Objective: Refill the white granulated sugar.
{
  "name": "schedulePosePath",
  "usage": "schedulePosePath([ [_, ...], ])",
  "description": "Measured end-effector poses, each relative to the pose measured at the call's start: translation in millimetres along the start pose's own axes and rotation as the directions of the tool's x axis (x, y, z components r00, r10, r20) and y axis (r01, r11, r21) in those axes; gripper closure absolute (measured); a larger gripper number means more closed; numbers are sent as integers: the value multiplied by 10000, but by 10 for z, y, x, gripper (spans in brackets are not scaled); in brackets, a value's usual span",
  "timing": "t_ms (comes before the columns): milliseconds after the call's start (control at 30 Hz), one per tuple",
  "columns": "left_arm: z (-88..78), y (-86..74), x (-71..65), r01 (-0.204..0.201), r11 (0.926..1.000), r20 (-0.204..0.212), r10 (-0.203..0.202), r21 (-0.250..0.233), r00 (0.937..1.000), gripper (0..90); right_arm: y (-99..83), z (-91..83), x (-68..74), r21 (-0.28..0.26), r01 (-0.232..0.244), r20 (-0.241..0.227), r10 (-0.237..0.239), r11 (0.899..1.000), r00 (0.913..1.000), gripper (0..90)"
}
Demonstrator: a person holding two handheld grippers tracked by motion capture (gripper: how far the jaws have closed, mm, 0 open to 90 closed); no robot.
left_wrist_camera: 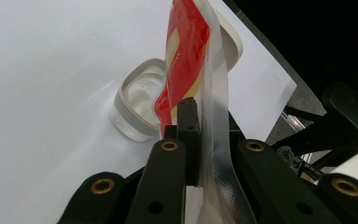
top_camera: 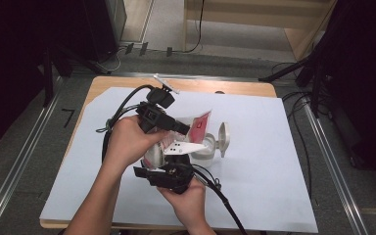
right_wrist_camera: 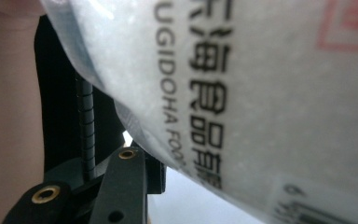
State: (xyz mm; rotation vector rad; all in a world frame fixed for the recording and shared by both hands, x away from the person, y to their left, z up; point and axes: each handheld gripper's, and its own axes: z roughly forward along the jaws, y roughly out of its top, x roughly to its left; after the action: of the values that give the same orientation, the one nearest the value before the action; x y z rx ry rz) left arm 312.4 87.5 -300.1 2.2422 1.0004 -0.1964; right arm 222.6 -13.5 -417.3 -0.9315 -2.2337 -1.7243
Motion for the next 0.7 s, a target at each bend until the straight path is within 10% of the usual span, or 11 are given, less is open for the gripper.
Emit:
schedulePosePath([
  [700,0,33,28,-85,9999,48,84,145,10000,860,1,23,14,-53,460,378,-457,9989,9982,636],
])
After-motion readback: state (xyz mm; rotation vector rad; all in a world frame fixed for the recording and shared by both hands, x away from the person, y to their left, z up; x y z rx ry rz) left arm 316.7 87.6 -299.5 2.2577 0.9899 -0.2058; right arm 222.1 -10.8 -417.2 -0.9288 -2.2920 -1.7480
